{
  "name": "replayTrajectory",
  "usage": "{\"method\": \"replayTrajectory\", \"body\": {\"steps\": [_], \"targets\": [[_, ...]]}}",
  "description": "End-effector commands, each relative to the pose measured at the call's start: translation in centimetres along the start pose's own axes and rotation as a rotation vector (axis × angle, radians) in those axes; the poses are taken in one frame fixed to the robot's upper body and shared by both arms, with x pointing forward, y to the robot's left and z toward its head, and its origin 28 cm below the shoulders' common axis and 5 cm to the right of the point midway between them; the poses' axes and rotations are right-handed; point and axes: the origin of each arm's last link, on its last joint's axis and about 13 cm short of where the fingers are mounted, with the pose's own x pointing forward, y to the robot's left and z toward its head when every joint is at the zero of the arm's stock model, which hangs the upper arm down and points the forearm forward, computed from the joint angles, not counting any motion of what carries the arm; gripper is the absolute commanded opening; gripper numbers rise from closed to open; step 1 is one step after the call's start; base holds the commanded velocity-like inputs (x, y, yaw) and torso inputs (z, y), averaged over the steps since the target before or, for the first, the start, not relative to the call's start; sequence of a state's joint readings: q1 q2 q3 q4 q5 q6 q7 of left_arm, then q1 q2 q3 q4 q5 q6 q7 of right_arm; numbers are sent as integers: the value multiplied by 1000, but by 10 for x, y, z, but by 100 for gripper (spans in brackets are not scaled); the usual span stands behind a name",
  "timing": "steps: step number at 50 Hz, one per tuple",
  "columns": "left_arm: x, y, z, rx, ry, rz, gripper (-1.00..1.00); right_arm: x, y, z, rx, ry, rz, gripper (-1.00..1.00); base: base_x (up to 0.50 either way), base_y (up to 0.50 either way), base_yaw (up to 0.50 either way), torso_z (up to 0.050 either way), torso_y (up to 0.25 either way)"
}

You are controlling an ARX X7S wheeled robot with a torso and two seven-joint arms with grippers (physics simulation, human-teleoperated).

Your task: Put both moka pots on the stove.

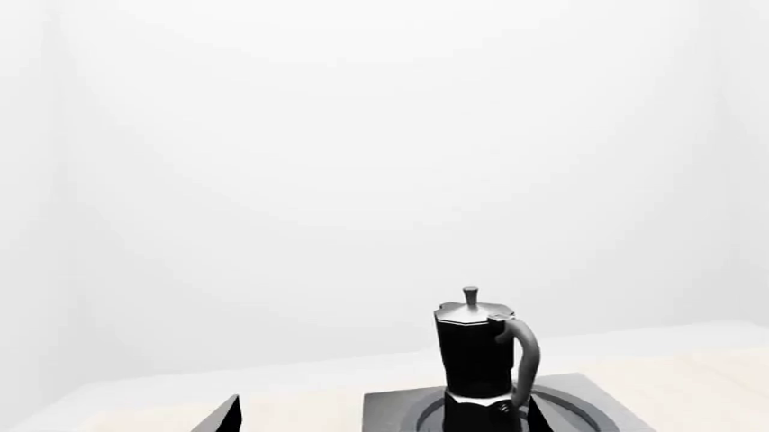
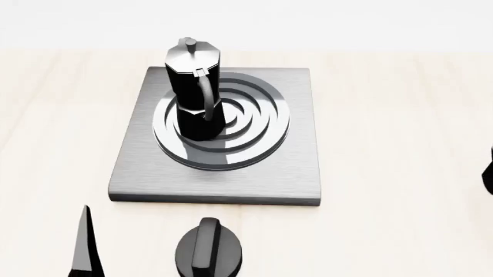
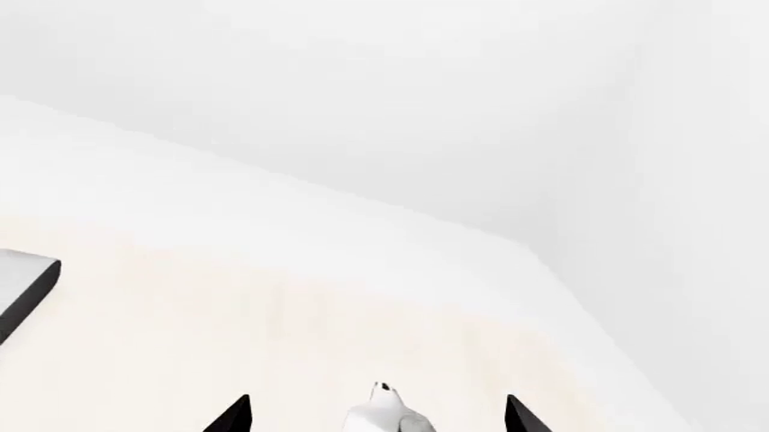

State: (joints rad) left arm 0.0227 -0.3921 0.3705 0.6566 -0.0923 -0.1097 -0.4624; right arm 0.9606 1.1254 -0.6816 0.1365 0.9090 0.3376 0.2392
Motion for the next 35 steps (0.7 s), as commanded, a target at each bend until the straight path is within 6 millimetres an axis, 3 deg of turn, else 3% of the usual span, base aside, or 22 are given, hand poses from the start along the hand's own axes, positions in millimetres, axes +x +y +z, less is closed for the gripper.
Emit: {"method": "replayTrajectory", "body": {"steps": [1,21,35], "targets": [[5,0,-2,-1,1,-1,100,11,-10,-2,13,150,87,100,0,0,0,0,0],[11,5,-1,-1,0,2,100,13,-23,-12,42,283,106,100,0,0,0,0,0],[14,6,-1,-2,3,-4,100,13,-32,-33,80,338,68,100,0,0,0,0,0]]}}
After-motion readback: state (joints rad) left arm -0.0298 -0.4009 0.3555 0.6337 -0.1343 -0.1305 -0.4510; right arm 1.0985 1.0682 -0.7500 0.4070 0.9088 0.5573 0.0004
